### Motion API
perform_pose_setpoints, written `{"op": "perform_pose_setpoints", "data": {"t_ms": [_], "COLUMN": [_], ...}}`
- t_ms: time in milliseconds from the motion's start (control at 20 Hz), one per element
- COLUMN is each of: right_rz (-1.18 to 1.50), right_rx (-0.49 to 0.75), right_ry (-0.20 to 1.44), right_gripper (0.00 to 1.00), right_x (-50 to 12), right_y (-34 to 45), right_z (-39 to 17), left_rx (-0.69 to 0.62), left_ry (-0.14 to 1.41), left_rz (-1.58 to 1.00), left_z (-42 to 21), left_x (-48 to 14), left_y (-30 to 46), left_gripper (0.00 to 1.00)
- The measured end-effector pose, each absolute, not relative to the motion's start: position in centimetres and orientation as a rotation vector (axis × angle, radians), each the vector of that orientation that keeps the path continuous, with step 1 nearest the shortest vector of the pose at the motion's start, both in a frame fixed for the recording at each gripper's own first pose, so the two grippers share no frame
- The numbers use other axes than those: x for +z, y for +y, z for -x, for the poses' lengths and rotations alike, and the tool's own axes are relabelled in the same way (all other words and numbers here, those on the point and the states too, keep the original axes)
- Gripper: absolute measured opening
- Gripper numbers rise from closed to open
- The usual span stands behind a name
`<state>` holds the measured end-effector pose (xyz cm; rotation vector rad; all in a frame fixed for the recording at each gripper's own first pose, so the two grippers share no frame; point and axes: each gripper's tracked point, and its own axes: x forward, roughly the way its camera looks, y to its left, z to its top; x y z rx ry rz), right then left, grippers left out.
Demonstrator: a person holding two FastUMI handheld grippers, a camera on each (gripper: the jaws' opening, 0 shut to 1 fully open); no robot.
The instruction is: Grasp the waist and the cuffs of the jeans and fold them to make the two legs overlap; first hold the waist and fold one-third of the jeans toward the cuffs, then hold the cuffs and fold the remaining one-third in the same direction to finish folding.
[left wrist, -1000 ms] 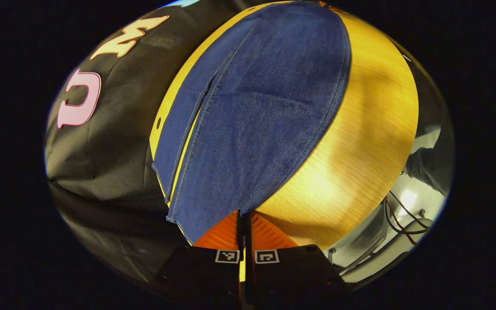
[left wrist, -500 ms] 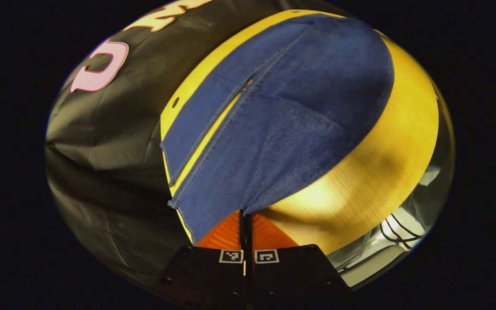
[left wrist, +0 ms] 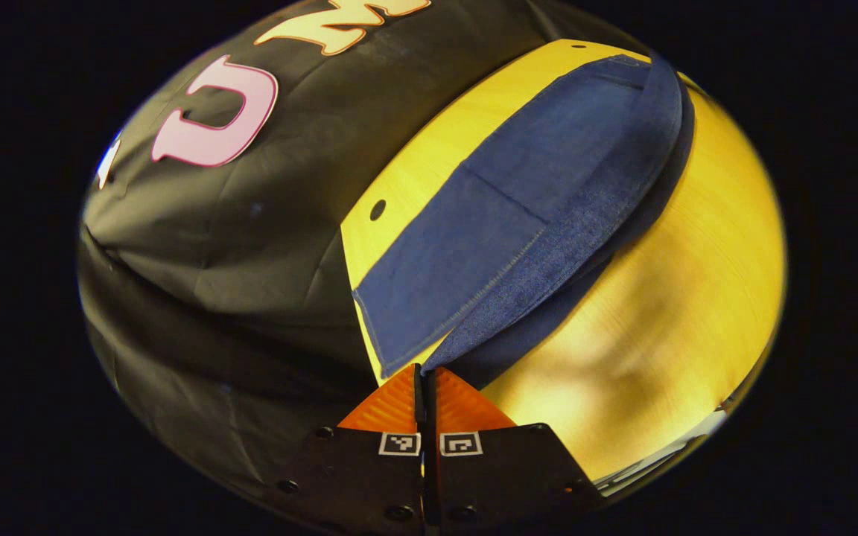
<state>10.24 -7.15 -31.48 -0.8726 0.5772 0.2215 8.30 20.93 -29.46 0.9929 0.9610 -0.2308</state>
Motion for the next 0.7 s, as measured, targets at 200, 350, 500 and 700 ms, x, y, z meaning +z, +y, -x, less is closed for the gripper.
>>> {"op": "perform_pose_setpoints", "data": {"t_ms": [200,350,500,700], "right_rz": [0.827,0.768,0.7,0.678], "right_rx": [0.181,0.138,0.109,0.119], "right_ry": [0.559,0.558,0.575,0.623], "right_gripper": [0.03,0.03,0.02,0.02], "right_x": [-31.8,-33.0,-35.2,-39.8], "right_y": [-6.6,-6.4,-6.1,-6.0], "right_z": [-14.3,-17.4,-20.2,-23.3], "left_rx": [-0.208,-0.171,-0.14,-0.12], "left_ry": [0.94,0.936,0.93,0.949], "left_rz": [-0.969,-0.903,-0.844,-0.814], "left_z": [-13.0,-16.3,-19.7,-24.0], "left_x": [-29.6,-30.7,-32.1,-35.2], "left_y": [20.5,20.2,19.8,19.0], "left_gripper": [0.0,0.0,0.0,0.0]}}
